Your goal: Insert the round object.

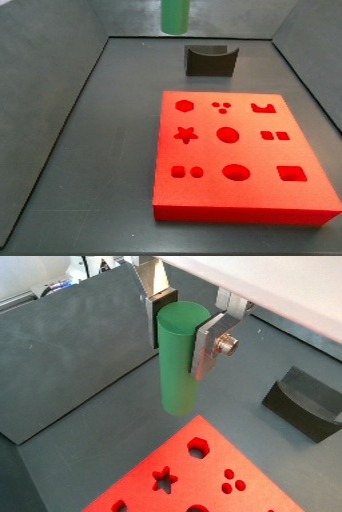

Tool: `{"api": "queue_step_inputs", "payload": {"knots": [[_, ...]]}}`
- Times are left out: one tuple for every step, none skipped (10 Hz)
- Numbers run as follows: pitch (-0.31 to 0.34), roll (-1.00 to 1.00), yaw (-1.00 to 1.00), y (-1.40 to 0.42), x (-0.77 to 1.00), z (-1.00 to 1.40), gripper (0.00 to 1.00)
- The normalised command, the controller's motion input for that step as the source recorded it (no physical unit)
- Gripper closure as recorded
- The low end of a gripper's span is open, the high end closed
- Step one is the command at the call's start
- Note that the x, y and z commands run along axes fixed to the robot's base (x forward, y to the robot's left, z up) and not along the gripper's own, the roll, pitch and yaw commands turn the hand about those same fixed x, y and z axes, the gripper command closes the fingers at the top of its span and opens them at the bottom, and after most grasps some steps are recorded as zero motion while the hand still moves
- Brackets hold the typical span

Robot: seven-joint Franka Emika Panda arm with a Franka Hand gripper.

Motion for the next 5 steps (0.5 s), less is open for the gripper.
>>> {"api": "queue_step_inputs", "payload": {"knots": [[0.0, 0.0, 0.02, -0.25, 0.57, -0.18, 1.0], [-0.053, -0.04, 0.03, -0.31, 0.94, -0.2, 1.0], [-0.076, -0.02, 0.04, -0.33, 0.98, -0.25, 1.0], [-0.077, 0.0, 0.04, -0.34, 0.99, -0.25, 1.0], [-0.081, 0.0, 0.04, -0.31, 1.0, -0.27, 1.0]]}}
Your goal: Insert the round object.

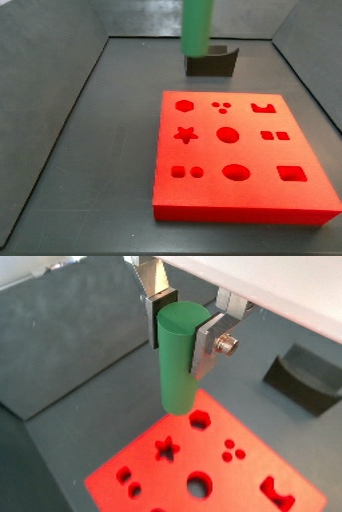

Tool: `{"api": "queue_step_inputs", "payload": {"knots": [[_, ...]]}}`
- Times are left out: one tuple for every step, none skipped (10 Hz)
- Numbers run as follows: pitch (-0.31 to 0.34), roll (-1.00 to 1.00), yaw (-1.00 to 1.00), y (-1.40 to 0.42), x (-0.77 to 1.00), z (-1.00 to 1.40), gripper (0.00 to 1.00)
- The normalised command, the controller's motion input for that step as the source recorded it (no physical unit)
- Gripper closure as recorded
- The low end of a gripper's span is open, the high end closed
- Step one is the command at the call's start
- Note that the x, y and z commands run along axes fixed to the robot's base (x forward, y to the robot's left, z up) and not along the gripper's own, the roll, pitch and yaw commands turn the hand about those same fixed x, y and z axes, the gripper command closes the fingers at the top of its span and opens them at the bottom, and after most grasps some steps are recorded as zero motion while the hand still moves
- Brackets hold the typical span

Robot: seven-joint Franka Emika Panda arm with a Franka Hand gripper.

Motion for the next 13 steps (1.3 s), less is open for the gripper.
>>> {"api": "queue_step_inputs", "payload": {"knots": [[-0.091, -0.03, 0.05, -0.25, 1.0, -0.26, 1.0], [-0.096, -0.04, 0.05, -0.21, 1.0, -0.25, 1.0], [-0.094, -0.03, 0.05, -0.2, 1.0, -0.26, 1.0], [-0.119, -0.06, 0.0, -0.05, 1.0, -0.29, 1.0], [-0.121, -0.06, 0.0, -0.04, 1.0, -0.29, 1.0], [-0.123, -0.05, 0.0, -0.05, 1.0, -0.3, 1.0], [-0.134, 0.0, 0.0, -0.05, 1.0, -0.31, 1.0], [-0.096, 0.11, 0.0, -0.02, 1.0, -0.18, 1.0], [-0.073, 0.15, 0.0, 0.0, 1.0, -0.14, 1.0], [-0.044, 0.21, 0.0, 0.0, 1.0, -0.2, 1.0], [0.0, 0.35, -0.12, -0.22, 0.88, -0.5, 1.0], [0.017, 0.35, -0.25, -0.17, 0.71, -0.61, 1.0], [0.043, 0.43, -0.23, -0.11, 0.67, -0.44, 1.0]]}}
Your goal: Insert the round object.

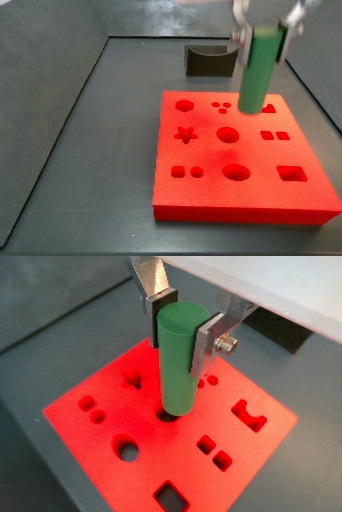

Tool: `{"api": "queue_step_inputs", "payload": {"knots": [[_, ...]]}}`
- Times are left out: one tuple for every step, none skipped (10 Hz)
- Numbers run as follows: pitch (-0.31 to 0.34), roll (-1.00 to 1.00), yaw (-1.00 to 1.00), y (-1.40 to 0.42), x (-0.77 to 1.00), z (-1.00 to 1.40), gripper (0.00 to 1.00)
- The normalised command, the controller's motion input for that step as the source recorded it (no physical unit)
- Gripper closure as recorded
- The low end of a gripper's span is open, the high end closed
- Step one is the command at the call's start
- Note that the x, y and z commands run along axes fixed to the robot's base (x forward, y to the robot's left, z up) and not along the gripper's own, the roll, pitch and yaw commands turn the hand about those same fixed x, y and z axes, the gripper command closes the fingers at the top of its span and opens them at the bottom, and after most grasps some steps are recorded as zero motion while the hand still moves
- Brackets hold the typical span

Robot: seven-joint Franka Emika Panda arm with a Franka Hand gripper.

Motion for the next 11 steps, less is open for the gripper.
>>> {"api": "queue_step_inputs", "payload": {"knots": [[0.114, 0.44, -0.23, -0.17, 0.56, -0.4, 1.0], [0.257, 0.28, -0.34, -0.27, 0.21, -0.29, 1.0], [0.007, 0.0, -0.02, -0.07, 0.0, -0.07, 1.0], [0.0, 0.03, -0.01, -0.07, 0.0, 0.0, 1.0], [0.0, 0.01, 0.0, -0.02, 0.0, -0.03, 1.0], [0.049, 0.08, -0.05, -0.03, 0.06, 0.0, 1.0], [0.154, 0.17, -0.39, 0.0, 0.03, -0.18, 1.0], [0.256, 0.17, -0.69, 0.08, -0.05, -0.28, 1.0], [0.33, 0.12, -0.7, 0.02, -0.12, -0.24, 1.0], [0.337, 0.09, -0.66, 0.0, -0.13, -0.18, 1.0], [0.23, 0.01, -0.47, -0.01, -0.19, -0.08, 1.0]]}}
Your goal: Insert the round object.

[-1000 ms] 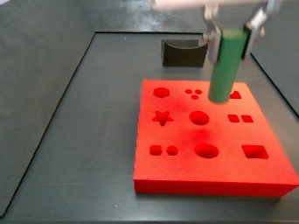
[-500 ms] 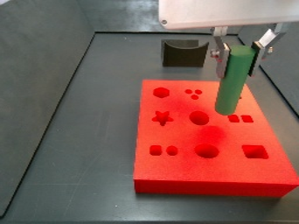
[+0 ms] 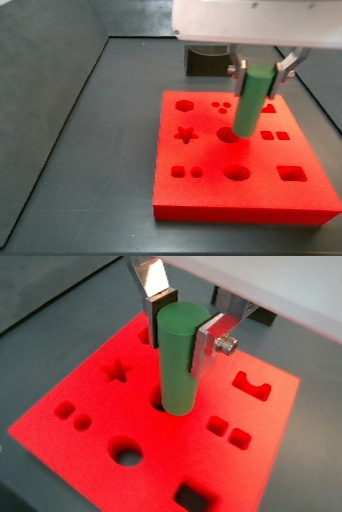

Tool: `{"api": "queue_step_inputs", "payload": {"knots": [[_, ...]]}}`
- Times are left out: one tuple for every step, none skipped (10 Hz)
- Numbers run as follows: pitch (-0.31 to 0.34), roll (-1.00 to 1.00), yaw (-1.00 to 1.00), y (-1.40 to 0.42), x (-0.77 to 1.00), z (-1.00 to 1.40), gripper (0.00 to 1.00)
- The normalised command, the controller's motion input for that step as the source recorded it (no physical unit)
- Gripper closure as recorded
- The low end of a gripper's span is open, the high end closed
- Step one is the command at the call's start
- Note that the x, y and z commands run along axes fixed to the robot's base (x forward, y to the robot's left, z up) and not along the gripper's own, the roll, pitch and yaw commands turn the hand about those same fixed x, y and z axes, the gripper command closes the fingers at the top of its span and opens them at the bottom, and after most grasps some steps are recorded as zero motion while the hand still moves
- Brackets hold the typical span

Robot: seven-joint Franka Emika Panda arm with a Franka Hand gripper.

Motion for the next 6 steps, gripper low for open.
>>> {"api": "queue_step_inputs", "payload": {"knots": [[0.213, 0.0, -0.49, -0.02, -0.28, -0.01, 1.0], [0.069, 0.0, -0.14, -0.02, 0.0, 0.0, 1.0], [0.0, 0.0, 0.0, 0.0, 0.0, -0.02, 1.0], [0.009, 0.03, 0.01, 0.06, 0.15, -0.12, 1.0], [0.043, 0.05, 0.15, 0.17, 0.28, -0.17, 1.0], [0.031, 0.05, 0.14, 0.07, 0.17, -0.16, 1.0]]}}
